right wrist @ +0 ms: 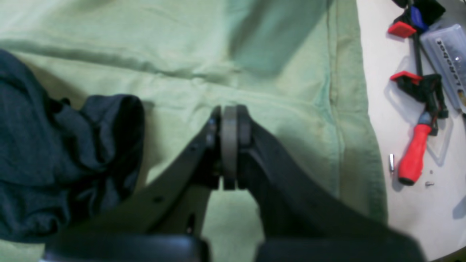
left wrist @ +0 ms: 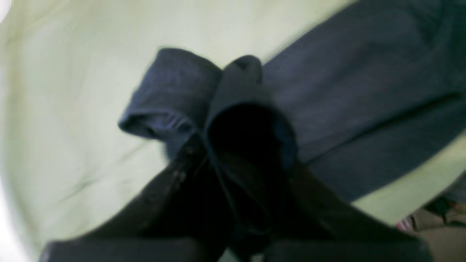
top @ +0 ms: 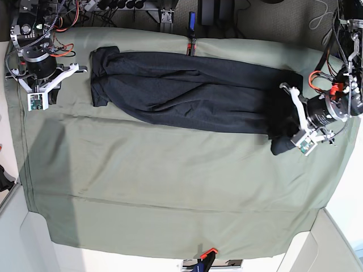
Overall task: Fold the T-shirt properly
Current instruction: 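Fold the strip end with the left gripper toward the right gripper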
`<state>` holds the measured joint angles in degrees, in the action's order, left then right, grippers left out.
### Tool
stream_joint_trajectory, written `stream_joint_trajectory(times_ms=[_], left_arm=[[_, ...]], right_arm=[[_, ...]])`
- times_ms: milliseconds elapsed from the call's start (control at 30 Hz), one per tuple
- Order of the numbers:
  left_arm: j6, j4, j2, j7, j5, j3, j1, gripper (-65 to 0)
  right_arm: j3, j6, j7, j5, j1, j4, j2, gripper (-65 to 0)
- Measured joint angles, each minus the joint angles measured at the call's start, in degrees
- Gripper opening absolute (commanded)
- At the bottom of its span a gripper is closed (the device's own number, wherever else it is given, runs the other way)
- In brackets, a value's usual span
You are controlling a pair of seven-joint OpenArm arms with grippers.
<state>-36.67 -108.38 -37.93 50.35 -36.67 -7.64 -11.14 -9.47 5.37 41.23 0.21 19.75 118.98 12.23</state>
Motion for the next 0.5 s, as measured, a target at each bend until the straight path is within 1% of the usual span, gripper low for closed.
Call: stream_joint_trajectory(times_ms=[67,167,267,300,333,400,433,467,500], left_arm=[[0.02,0.50,0.13,0.20,2.12,4.98,-0.11,-65.0],[0.04,0.83,0.15,0.11,3.43,12.39,-0.31,-65.0],[0.04,0.85,0.13,-1.57,4.70,17.16,-0.24,-65.0],[0.02,0.85,0.11,-2.51,5.46,18.12,-0.22,-64.7],[0.02,0.85,0.13,-3.54,6.43,18.86,-0.15,-59.4],[0.04,0.85,0.15,-5.33,7.78,19.50,-0.11,-48.3],[0.04,0.85,0.09,-6.08,7.93,19.52,-0.11,-41.1],[0.17,0.85,0.00,-6.54,8.15,19.52,-0.09,-32.3],[0.22,0.85,0.00,-6.73,8.15,19.52,0.02,-24.8]], right_arm=[[0.00,0.00,0.17,-0.02,-0.04,0.00,0.00,-65.0],[0.00,0.00,0.17,-0.02,-0.02,0.00,0.00,-65.0],[0.00,0.00,0.17,0.70,-0.04,0.00,0.00,-65.0],[0.00,0.00,0.17,1.53,-0.02,0.00,0.00,-61.3],[0.00,0.00,0.17,1.97,-0.04,0.00,0.00,-54.7],[0.00,0.00,0.59,3.19,-0.04,0.00,0.00,-38.7],[0.00,0.00,1.33,4.02,-0.04,0.00,0.00,-31.0],[0.00,-0.11,1.84,4.96,-0.02,0.00,0.00,-25.5],[0.00,-0.46,2.45,6.12,0.02,0.00,0.00,-22.6]])
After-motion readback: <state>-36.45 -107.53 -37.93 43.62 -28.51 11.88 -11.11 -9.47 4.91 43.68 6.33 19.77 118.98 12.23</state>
